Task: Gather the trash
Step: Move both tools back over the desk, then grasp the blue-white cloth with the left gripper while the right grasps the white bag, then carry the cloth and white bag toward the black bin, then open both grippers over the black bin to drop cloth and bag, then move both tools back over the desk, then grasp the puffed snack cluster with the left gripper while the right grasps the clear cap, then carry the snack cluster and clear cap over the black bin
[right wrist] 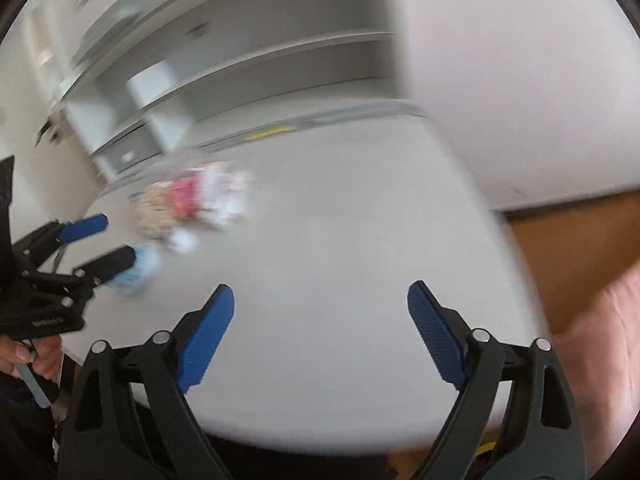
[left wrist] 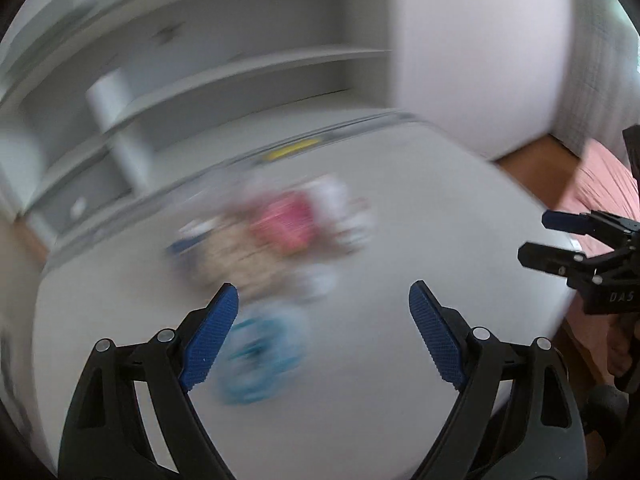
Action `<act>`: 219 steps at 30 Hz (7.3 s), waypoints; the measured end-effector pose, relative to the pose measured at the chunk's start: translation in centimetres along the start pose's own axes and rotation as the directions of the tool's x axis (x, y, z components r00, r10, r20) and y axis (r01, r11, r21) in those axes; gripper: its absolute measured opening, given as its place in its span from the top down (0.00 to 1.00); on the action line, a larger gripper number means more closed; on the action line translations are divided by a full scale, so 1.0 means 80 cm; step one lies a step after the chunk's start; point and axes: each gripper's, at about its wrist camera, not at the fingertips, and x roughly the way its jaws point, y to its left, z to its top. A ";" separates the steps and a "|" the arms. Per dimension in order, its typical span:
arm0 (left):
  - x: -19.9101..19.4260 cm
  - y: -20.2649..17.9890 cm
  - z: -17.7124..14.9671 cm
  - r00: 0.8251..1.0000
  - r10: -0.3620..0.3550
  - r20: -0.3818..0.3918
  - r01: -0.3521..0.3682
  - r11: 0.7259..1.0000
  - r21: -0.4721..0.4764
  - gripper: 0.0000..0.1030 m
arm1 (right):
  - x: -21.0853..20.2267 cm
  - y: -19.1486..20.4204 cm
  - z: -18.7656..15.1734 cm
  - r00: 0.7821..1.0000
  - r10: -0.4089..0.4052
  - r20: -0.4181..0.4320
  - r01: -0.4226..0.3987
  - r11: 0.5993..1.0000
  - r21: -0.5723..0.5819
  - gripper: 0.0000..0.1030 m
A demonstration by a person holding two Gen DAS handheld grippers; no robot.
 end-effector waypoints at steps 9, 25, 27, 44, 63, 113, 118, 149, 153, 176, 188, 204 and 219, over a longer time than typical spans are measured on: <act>-0.002 0.079 -0.053 0.997 -0.030 -0.066 0.020 0.989 -0.144 0.18 | 0.116 0.113 0.081 0.994 0.033 -0.100 -0.044 0.993 -0.107 0.25; 0.035 0.074 -0.059 0.988 -0.118 -0.104 0.104 0.986 -0.132 0.61 | 0.150 0.113 0.106 0.994 -0.035 -0.101 0.027 0.997 -0.073 0.75; 0.035 0.072 -0.057 0.985 -0.132 -0.112 0.116 0.983 -0.143 0.78 | 0.140 0.113 0.110 0.996 -0.030 -0.084 0.024 0.997 -0.073 0.75; -0.009 0.038 -0.029 0.998 -0.043 -0.041 0.040 0.996 -0.079 0.84 | 0.056 0.070 0.074 0.999 -0.046 -0.016 0.045 0.998 -0.038 0.75; -0.022 -0.267 0.023 0.921 -0.388 -0.013 0.372 0.872 0.317 0.84 | -0.140 -0.195 -0.139 0.933 -0.359 -0.042 0.346 0.855 0.386 0.75; 0.088 -0.686 -0.188 0.683 -0.479 -0.552 0.725 0.352 0.592 0.82 | -0.199 -0.375 -0.486 0.841 -0.401 -0.362 0.529 0.476 0.703 0.48; 0.083 -0.689 -0.195 0.682 -0.472 -0.558 0.723 0.325 0.609 0.53 | -0.205 -0.373 -0.488 0.832 -0.412 -0.371 0.541 0.460 0.704 0.48; -0.007 -0.128 0.033 0.984 -0.172 0.039 0.163 0.971 0.173 0.17 | -0.053 -0.104 -0.065 0.983 -0.181 -0.023 0.182 0.964 0.194 0.39; -0.008 -0.011 0.019 0.999 -0.030 0.028 0.029 0.999 0.022 0.17 | 0.016 -0.005 -0.012 0.999 -0.033 -0.043 0.035 0.999 0.040 0.39; 0.041 0.143 -0.018 0.998 0.001 -0.060 -0.012 0.985 -0.174 0.17 | 0.176 0.187 0.035 0.982 -0.016 -0.188 -0.039 0.958 -0.285 0.59; 0.096 0.095 0.016 0.994 -0.081 -0.080 0.066 0.983 -0.171 0.17 | 0.146 0.143 0.028 0.984 -0.002 -0.177 -0.039 0.973 -0.230 0.70; 0.080 0.090 -0.003 0.992 -0.079 -0.096 0.056 0.973 -0.225 0.83 | 0.108 0.107 0.005 0.990 0.000 -0.143 -0.024 0.987 -0.162 0.70; 0.001 -0.013 0.002 0.982 -0.189 -0.001 0.189 0.980 -0.063 0.83 | 0.014 0.031 -0.040 0.995 -0.085 -0.045 0.084 0.996 -0.015 0.70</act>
